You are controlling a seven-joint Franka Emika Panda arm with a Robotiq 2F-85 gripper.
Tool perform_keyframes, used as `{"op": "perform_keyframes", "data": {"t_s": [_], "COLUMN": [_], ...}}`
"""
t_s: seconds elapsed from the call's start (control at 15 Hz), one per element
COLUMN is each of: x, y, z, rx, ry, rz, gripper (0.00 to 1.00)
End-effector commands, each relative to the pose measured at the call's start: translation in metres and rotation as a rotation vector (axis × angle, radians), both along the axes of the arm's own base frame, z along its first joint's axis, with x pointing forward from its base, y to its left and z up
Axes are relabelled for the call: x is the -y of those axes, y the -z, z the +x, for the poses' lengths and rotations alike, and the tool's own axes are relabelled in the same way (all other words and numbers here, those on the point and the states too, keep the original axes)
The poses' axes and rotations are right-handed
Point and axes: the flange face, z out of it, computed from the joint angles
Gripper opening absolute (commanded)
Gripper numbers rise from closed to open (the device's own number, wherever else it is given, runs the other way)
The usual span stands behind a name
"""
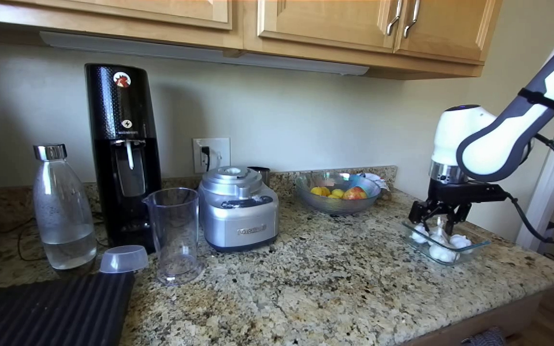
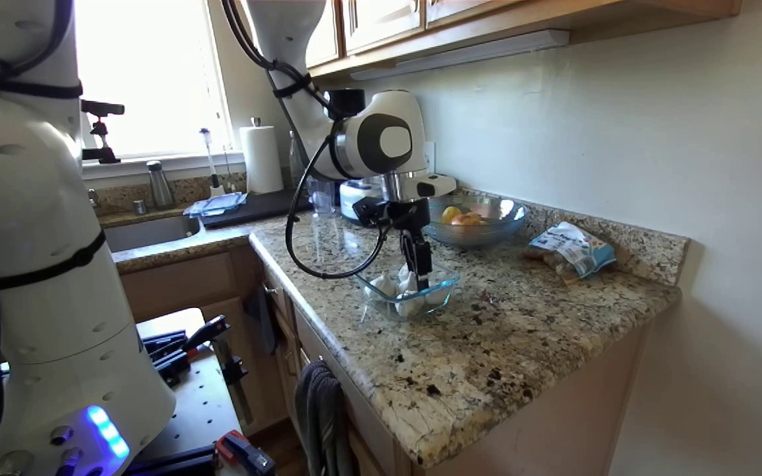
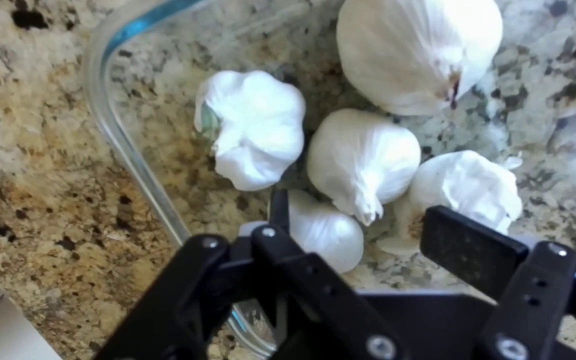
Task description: Remove the cloves of garlic from the glass bowl and put it on the counter
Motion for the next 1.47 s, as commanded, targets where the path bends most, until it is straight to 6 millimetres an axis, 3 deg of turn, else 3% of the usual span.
{"op": "perform_keyframes", "data": {"t_s": [0.0,0.07,0.2,0.4,0.47,0.53,0.67,1.0,1.27,1.4], "x": [0.003,0.003,0.004,0.005,0.005,0.006,0.008,0.012,0.011,0.009], "y": [0.003,0.001,-0.004,-0.013,-0.016,-0.02,-0.026,-0.041,-0.039,-0.035], "z": [-0.001,-0.002,-0.003,-0.007,-0.008,-0.009,-0.011,-0.013,-0.013,-0.014], "rx": [-0.004,-0.001,-0.002,-0.009,-0.006,-0.006,0.005,0.043,0.024,-0.001], "ry": [0.021,0.021,0.027,0.023,0.019,0.019,0.018,0.019,0.019,0.019], "rz": [0.007,0.007,0.004,-0.01,-0.011,-0.019,-0.025,-0.022,0.016,0.032], "gripper": [0.45,0.43,0.23,0.1,0.13,0.39,0.38,0.69,0.94,0.99]}}
